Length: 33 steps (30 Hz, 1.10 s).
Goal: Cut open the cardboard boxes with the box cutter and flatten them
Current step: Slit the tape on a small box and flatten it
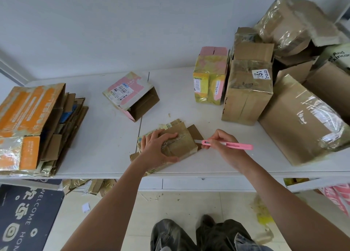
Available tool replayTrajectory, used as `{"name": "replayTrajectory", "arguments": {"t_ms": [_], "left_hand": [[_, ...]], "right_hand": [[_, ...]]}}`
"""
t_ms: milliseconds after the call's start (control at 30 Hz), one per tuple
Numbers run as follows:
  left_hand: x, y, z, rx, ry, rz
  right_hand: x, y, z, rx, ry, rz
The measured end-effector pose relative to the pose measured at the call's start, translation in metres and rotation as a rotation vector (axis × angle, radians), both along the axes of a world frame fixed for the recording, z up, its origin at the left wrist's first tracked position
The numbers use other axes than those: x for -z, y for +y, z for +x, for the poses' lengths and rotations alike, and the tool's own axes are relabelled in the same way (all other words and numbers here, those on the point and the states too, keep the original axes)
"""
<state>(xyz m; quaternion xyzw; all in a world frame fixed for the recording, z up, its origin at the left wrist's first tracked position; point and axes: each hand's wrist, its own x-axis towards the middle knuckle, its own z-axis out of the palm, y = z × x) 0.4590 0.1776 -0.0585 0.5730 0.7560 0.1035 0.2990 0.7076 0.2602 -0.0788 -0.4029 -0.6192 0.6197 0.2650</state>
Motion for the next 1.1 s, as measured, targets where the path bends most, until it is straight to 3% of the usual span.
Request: {"name": "replayTrajectory", "arguments": {"t_ms": [100, 267, 567, 767, 933, 1100], "left_hand": [[-0.001, 0.000, 0.001, 0.000, 0.000, 0.005], [-0.002, 0.000, 0.002, -0.025, -0.010, 0.016], [0.000, 0.000, 0.000, -0.023, -0.018, 0.011], [0.002, 0.000, -0.001, -0.026, -0.017, 0.005], [0.001, 0.001, 0.000, -0.026, -0.008, -0.004], [0.000, 0.000, 0.002, -0.024, -0.014, 0.015]], "right_hand": [[-0.004, 0.002, 0.006, 0.006, -0.003, -0.032], [-0.006, 0.009, -0.010, 0.205, 0.202, -0.134], [0.007, 0.001, -0.044, 0.237, 0.173, -0.193], [0.001, 0.004, -0.037, 0.198, 0.174, -0.235], [-0.003, -0.001, -0.027, 0.003, -0.006, -0.089], [0.000, -0.004, -0.020, 0.188, 0.222, -0.269]]}}
